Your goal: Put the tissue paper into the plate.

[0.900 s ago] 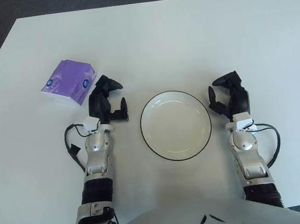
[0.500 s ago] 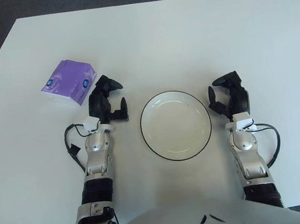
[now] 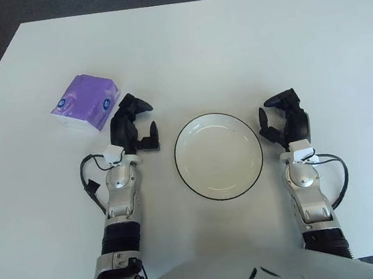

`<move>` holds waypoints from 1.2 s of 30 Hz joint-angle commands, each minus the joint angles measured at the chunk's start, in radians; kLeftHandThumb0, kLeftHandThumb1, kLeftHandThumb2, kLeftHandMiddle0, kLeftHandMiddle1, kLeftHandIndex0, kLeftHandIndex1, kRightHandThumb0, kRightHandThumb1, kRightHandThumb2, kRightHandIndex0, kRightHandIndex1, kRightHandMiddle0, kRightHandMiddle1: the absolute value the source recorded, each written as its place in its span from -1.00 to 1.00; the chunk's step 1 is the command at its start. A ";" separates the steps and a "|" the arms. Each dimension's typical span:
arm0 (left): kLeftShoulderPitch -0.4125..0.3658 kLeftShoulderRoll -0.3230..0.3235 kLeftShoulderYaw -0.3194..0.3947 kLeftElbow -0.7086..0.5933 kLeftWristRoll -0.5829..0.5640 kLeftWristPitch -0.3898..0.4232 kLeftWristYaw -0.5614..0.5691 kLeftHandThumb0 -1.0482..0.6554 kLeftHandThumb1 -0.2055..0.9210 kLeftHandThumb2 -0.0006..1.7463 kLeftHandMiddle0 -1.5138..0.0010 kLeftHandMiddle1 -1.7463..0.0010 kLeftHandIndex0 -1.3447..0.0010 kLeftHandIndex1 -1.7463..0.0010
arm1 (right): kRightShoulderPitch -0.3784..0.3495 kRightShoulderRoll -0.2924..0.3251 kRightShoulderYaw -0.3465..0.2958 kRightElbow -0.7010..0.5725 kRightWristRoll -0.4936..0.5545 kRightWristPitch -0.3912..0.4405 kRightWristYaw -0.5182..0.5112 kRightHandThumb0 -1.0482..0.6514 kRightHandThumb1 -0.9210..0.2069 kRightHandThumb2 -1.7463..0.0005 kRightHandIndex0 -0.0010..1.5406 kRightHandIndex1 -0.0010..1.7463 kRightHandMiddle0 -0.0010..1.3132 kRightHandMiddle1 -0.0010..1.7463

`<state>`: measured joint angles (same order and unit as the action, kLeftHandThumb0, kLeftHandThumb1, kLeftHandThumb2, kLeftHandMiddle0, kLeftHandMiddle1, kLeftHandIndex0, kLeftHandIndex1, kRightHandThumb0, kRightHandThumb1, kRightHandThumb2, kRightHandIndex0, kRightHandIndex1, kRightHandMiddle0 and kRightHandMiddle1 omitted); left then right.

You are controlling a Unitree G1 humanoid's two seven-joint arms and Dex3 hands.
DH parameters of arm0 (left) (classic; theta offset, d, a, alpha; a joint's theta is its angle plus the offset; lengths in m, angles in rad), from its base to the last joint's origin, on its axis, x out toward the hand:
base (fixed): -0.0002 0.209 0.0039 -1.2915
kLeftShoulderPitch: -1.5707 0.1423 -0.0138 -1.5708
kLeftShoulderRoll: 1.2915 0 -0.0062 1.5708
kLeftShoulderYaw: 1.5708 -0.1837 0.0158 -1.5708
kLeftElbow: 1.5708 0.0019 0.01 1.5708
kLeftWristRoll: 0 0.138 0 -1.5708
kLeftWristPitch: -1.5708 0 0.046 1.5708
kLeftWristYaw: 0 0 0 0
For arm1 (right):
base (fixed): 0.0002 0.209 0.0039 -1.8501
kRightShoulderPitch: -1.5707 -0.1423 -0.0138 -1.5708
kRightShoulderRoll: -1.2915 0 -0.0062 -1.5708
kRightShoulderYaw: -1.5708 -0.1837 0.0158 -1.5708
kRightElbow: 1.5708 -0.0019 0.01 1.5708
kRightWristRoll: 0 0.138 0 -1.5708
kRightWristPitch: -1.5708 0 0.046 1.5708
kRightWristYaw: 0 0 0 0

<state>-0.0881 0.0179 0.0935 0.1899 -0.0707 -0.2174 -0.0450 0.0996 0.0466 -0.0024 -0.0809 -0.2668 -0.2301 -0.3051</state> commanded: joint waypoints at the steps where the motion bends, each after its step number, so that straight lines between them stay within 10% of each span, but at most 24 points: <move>1: 0.073 -0.003 -0.011 -0.021 0.001 0.019 -0.007 0.22 -0.78 1.00 -0.23 -1.00 -0.05 -0.90 | 0.030 0.000 -0.002 0.017 -0.003 0.032 0.003 -0.23 -0.46 -0.08 -0.20 0.39 -0.42 1.00; 36: 0.115 0.041 0.048 -0.232 0.315 -0.367 0.208 0.22 -0.79 1.00 -0.22 -1.00 -0.09 -0.88 | 0.019 0.002 -0.001 0.044 0.017 0.017 0.011 -0.22 -0.57 0.00 -0.24 0.40 -0.48 1.00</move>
<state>0.0177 0.0619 0.1324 -0.0392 0.2070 -0.5621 0.1184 0.0937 0.0468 -0.0003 -0.0671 -0.2605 -0.2403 -0.3020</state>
